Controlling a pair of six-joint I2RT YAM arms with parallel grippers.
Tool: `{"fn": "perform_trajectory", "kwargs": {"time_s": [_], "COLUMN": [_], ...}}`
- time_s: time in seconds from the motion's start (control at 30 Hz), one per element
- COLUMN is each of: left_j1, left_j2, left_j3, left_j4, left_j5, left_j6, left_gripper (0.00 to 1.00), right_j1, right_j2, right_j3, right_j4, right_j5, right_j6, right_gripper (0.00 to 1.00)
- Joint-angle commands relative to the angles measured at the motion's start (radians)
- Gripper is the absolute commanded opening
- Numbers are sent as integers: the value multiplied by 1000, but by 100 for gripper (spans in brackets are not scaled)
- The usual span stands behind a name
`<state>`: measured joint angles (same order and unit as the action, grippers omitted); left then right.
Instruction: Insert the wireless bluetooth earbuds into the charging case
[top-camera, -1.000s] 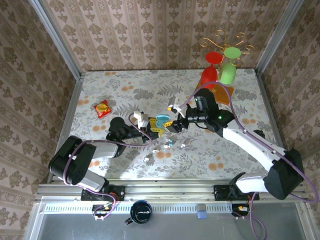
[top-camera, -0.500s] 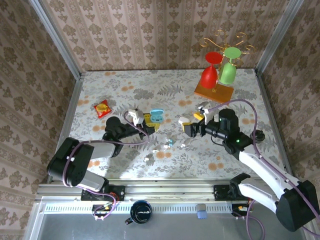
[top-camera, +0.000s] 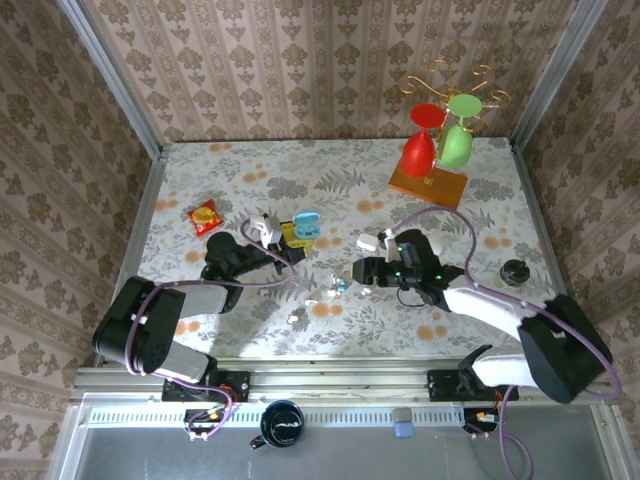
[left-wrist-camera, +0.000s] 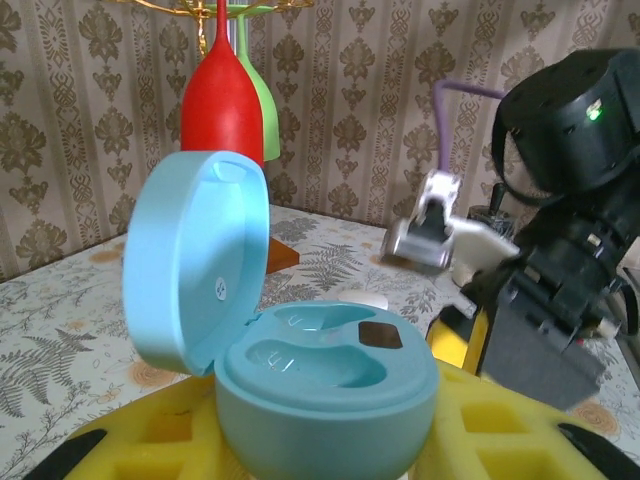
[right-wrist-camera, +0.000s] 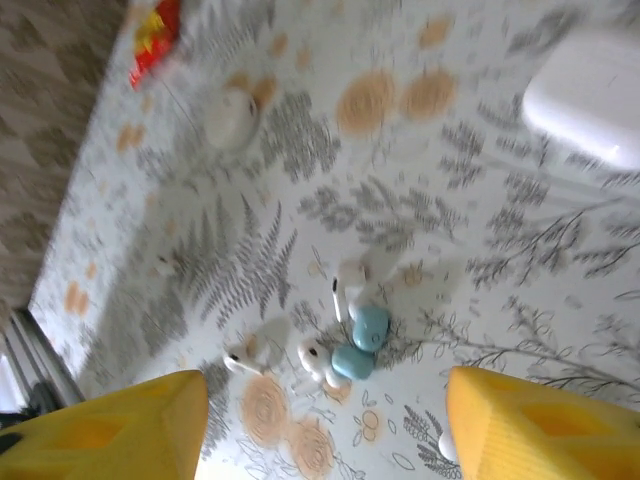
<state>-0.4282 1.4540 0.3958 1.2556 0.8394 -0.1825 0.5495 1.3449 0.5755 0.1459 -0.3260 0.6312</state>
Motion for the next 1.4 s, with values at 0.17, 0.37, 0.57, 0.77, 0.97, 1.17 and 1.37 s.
{"fn": "perform_trajectory", "kwargs": {"time_s": [0.17, 0.37, 0.57, 0.77, 0.97, 1.17, 1.37], "left_j1": [13, 14, 13, 14, 14, 14, 15], "left_j2": [-40, -50, -61, -67, -69, -77, -80], "left_j3": [2, -1, -16, -27, -29, -35, -38], "left_j4": [32, 31, 31, 29, 30, 29, 30], "left_j5": [-4, 6, 6, -1, -3, -4, -7], "left_j6": [18, 12, 12, 19, 24, 25, 26], "left_gripper": [36, 37, 37, 37, 37, 36, 37], "right_j1": [61, 63, 63, 61, 28, -71, -152], "right_j2": [247, 345, 402, 395, 353, 293, 273], "right_j3": [172, 215, 234, 239, 237, 192, 136], "right_j4": [-68, -93, -103, -146, -174, -185, -193], "right_j5": [46, 33, -4, 31, 88, 110, 122], "right_j6": [69, 64, 70, 65, 62, 46, 19], "right_gripper": [49, 41, 27, 15, 15, 16, 23]}}
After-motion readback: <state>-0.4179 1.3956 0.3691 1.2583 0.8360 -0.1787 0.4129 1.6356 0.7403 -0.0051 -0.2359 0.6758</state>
